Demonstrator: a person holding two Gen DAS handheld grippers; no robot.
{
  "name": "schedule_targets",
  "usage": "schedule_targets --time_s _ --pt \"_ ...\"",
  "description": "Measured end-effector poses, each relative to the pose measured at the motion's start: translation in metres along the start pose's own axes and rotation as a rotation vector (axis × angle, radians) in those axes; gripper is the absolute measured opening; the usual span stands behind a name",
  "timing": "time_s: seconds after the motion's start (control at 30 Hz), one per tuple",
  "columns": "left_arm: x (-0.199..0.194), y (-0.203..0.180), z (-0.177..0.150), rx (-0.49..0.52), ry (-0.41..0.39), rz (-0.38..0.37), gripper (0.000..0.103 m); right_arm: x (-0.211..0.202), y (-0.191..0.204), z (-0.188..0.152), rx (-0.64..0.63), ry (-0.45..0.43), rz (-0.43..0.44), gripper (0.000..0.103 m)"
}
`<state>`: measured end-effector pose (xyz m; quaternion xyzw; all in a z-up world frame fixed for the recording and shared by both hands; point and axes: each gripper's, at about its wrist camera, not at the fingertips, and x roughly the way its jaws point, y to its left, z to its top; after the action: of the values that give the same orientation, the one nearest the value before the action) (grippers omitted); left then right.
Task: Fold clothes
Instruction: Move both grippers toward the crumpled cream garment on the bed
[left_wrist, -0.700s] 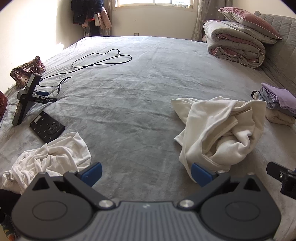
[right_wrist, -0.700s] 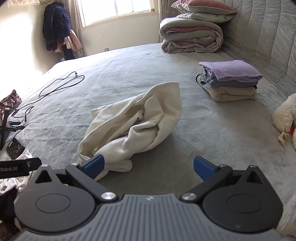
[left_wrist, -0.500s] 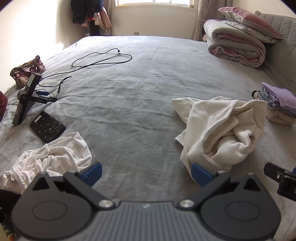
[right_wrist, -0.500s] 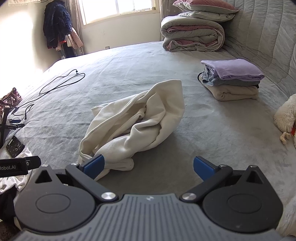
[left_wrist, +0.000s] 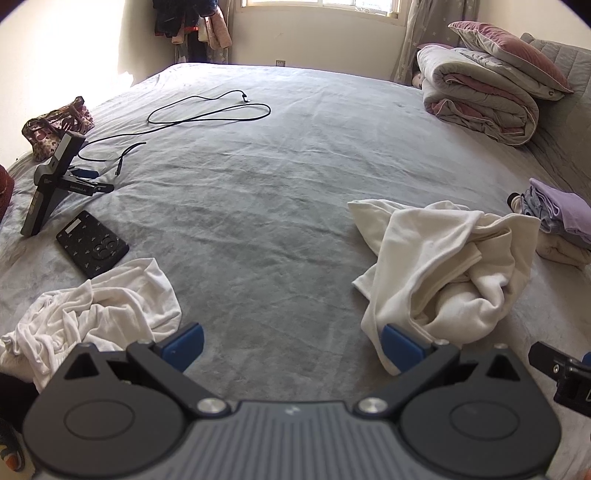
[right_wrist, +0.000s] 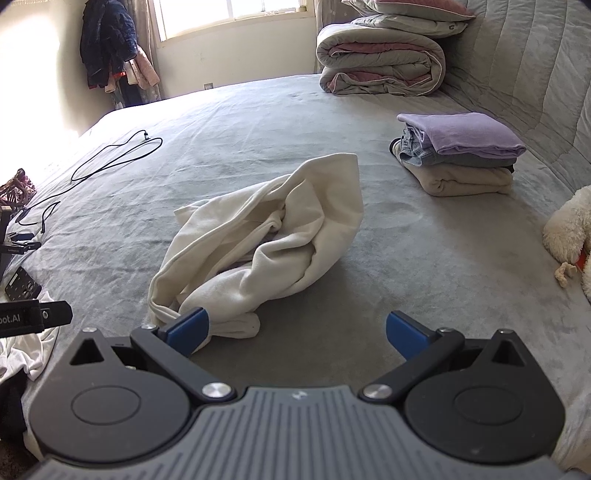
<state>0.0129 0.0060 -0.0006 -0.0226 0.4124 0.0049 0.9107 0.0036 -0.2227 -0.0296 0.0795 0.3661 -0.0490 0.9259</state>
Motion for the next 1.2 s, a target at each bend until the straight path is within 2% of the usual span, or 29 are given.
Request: schedule_targets --time_s 0.2,0.5,0.7,0.97,1.2 --pt "0.001 -0.001 0.004 -0.003 0.000 -0.003 0.103 0.002 -0.001 0.004 -0.004 0.013 0.030 0.103" --pt "0.002 0.000 0.006 -0.014 0.009 -0.011 0.103 0.003 0.007 0.009 -0.058 -0.016 0.033 0.103" --pt "0.002 0.004 0.009 0.003 0.008 -0.009 0.103 0.007 0.022 0.014 -0.101 -0.051 0.015 0.103" --pt "0.010 0.015 0.011 -0.013 0.025 -0.004 0.102 0.018 0.044 0.017 -0.163 -0.035 0.032 0.103" --pt "0.019 0.021 0.014 -0.028 0.040 -0.008 0.102 0.020 0.048 0.021 -0.152 -0.041 0.032 0.103"
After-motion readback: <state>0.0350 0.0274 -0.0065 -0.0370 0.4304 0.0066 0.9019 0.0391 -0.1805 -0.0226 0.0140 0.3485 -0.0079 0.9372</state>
